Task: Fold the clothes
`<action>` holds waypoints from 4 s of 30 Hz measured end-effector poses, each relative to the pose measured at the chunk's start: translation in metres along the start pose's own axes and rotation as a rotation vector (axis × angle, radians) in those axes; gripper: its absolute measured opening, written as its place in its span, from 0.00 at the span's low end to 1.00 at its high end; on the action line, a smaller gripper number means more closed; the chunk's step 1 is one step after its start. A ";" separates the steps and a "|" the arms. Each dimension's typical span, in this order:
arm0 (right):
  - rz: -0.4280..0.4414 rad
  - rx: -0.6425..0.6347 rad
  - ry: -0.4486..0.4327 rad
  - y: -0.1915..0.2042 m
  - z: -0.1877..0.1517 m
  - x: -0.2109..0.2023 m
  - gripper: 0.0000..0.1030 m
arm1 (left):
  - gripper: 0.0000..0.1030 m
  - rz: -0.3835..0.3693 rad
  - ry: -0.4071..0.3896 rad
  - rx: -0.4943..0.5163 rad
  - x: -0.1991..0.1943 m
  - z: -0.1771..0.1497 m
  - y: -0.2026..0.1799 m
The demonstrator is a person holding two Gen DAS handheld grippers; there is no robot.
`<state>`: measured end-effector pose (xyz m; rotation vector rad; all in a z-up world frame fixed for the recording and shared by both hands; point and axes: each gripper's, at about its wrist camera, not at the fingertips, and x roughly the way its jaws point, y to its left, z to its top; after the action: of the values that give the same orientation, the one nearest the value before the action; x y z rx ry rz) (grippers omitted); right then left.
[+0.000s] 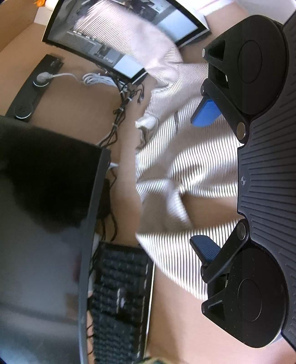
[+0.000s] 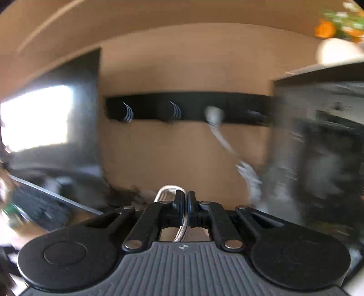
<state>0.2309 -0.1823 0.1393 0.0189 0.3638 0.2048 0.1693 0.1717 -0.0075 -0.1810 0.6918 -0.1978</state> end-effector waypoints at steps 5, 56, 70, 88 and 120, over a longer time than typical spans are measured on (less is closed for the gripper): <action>0.122 -0.001 0.051 0.060 -0.004 0.070 0.03 | 1.00 0.080 -0.010 0.046 -0.021 -0.014 0.021; 0.263 0.486 0.188 -0.001 -0.238 0.068 1.00 | 0.07 -0.115 -0.047 -0.210 0.017 0.184 -0.032; 0.308 0.559 0.161 -0.008 -0.242 0.066 1.00 | 0.20 -0.331 -0.002 -0.045 0.066 0.202 -0.177; 0.241 0.225 0.332 0.032 -0.222 0.077 1.00 | 0.92 0.225 0.060 -0.017 -0.017 0.108 0.006; 0.170 0.340 0.420 0.058 -0.133 0.182 0.51 | 1.00 0.072 0.139 0.042 0.073 0.002 -0.046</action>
<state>0.3388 -0.0907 -0.0459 0.3470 0.8142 0.3143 0.2199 0.1099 -0.0407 -0.1030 0.8306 -0.1569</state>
